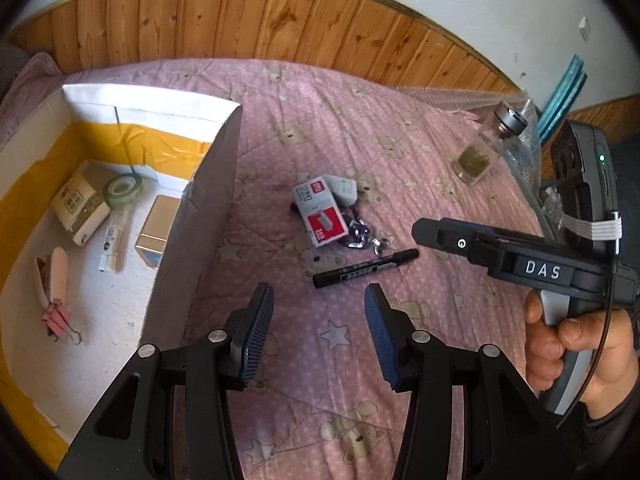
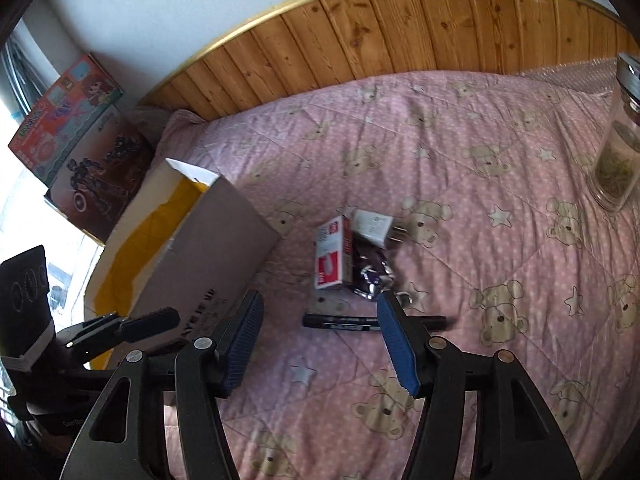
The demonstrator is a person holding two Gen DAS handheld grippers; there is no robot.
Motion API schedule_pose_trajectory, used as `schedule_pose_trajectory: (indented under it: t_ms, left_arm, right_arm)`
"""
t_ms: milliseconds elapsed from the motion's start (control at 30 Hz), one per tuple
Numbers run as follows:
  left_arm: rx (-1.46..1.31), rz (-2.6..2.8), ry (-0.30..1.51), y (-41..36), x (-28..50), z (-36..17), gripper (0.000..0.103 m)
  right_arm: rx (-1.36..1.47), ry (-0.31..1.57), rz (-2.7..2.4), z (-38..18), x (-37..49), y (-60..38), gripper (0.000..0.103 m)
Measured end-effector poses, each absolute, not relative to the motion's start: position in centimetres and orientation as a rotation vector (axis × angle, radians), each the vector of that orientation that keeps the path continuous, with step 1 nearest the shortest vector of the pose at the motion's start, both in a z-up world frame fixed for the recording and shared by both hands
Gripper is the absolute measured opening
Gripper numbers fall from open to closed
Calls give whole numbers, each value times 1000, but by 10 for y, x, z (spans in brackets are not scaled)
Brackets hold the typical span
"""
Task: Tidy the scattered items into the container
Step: 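Move both tools toward the red-and-white staples box and black marker, then close left tool on the staples box while right tool grasps the black marker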
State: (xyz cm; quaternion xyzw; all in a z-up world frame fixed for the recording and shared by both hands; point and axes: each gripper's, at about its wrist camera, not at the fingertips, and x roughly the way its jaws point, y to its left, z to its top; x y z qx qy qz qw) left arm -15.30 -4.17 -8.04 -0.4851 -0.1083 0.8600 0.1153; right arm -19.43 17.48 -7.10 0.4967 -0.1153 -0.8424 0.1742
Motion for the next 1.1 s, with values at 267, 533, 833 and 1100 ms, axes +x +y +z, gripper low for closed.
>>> schedule_pose_trajectory:
  t_ms: [267, 533, 833, 1100]
  left_arm:
    - [-1450, 2488, -505, -34, -199, -108, 57]
    - [-1481, 2454, -542, -12, -234, -138, 61]
    - [-1544, 2475, -523, -4, -258, -166, 62]
    - [-1548, 2500, -423, -7, -257, -164, 39]
  right_arm:
    - [1515, -58, -2413, -112, -215, 168, 60]
    - [1535, 128, -2367, -144, -212, 172, 62]
    - [1504, 61, -2210, -131, -203, 171, 66]
    - [1524, 160, -2133, -151, -195, 149, 30]
